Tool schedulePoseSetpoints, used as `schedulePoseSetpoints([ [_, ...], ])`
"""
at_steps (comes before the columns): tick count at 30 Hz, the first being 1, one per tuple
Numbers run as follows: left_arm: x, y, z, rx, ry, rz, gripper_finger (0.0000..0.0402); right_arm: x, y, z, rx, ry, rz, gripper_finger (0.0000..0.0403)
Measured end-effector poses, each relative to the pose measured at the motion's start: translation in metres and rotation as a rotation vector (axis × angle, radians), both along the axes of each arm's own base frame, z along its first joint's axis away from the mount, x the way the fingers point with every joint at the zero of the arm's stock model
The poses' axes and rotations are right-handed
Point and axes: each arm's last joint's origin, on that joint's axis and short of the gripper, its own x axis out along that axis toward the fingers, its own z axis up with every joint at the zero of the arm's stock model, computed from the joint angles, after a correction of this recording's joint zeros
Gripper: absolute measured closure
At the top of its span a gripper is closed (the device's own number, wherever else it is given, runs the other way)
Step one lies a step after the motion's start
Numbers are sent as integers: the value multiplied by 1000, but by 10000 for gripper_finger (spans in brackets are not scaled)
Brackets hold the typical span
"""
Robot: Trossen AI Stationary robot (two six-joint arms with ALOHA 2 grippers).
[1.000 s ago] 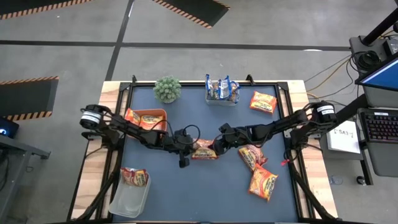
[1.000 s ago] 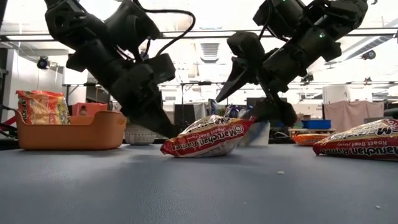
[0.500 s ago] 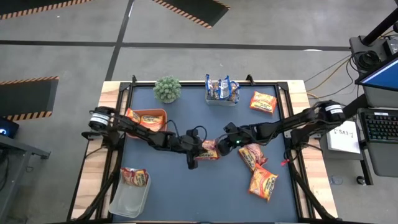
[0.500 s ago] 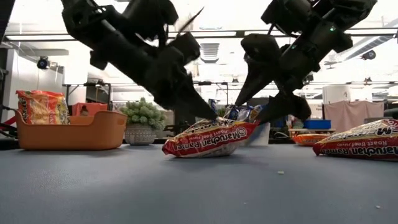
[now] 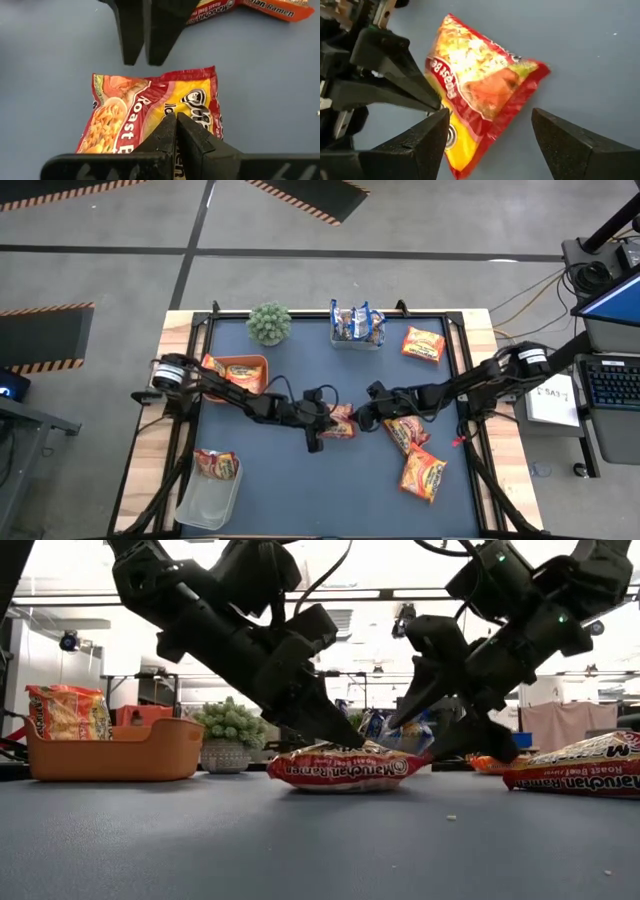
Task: Sort Maruchan noodles
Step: Put the red noodle pack into the gray bin
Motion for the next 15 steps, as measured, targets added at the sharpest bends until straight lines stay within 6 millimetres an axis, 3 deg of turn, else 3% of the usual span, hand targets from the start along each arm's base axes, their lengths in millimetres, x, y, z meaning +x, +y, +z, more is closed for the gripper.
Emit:
schedulePoseSetpoints([
  [8,-15,-1,32,33,18,-33,402,7,1,-9,16,-43,15,127],
  [15,-30,1,22,53,102,-40,402,15,2,-18,20,-78,16,124],
])
